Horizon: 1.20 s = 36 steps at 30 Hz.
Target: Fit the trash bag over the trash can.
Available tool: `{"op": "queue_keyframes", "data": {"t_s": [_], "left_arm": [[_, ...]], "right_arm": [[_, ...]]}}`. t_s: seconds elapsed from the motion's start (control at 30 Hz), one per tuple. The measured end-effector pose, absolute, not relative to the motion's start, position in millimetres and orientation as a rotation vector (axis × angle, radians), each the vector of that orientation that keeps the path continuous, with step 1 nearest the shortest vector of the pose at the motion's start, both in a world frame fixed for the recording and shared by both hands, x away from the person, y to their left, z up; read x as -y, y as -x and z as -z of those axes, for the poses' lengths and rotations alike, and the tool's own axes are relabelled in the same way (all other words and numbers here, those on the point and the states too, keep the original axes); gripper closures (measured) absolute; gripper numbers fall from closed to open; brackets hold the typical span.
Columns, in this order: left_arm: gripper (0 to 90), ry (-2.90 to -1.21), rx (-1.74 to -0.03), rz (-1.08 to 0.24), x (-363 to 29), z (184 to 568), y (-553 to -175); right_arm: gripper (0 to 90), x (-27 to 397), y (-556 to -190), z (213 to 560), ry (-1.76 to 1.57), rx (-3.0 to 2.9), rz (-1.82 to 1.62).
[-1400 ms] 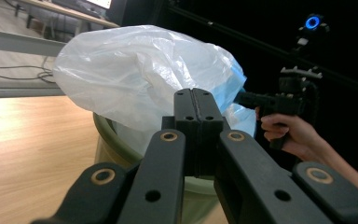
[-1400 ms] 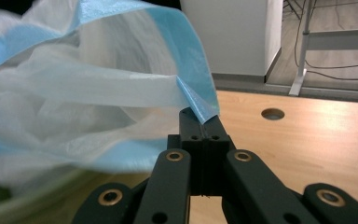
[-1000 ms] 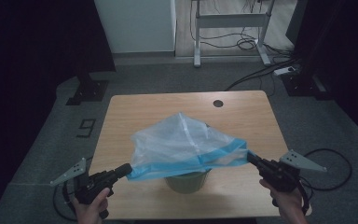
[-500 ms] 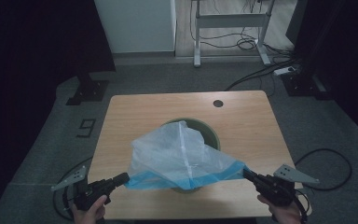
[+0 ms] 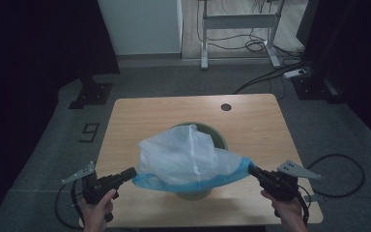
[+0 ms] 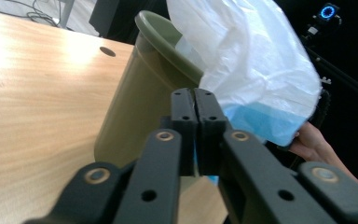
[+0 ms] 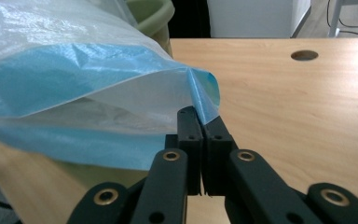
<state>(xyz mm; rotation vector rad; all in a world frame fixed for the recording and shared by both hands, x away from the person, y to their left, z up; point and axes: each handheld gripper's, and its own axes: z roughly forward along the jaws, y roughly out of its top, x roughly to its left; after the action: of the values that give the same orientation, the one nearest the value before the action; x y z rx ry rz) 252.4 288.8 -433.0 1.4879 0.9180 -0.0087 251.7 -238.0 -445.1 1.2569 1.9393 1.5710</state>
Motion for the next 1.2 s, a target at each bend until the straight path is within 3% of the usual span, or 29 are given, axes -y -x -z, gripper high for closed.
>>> {"op": "queue_keyframes", "data": {"t_s": [0.03, 0.13, 0.23, 0.3, 0.43, 0.6, 0.83, 1.2], "left_arm": [[80.3, -1.482, -0.918, 0.000, -287, 432, -253], [57.2, -1.494, -0.903, -0.043, -284, 425, -248], [42.1, -1.510, -0.868, -0.071, -284, 418, -241], [37.3, -1.519, -0.849, -0.084, -283, 413, -238], [33.0, -1.516, -0.829, -0.103, -278, 405, -236], [34.3, -1.551, -0.824, -0.140, -270, 399, -237], [43.2, -1.575, -0.843, -0.141, -261, 401, -253], [65.3, -1.626, -0.801, -0.107, -247, 403, -266]], "right_arm": [[83.7, 236, -255, 445, -1.251, -1.936, -1.580], [62.8, 229, -254, 444, -1.209, -1.905, -1.571], [50.6, 227, -244, 437, -1.134, -1.870, -1.584], [42.9, 227, -239, 430, -1.117, -1.856, -1.581], [37.4, 225, -233, 419, -1.099, -1.864, -1.547], [36.4, 227, -225, 414, -1.093, -1.864, -1.526], [35.4, 240, -218, 412, -1.114, -1.834, -1.529], [34.2, 208, -233, 396, -0.941, -1.958, -1.609]]}}
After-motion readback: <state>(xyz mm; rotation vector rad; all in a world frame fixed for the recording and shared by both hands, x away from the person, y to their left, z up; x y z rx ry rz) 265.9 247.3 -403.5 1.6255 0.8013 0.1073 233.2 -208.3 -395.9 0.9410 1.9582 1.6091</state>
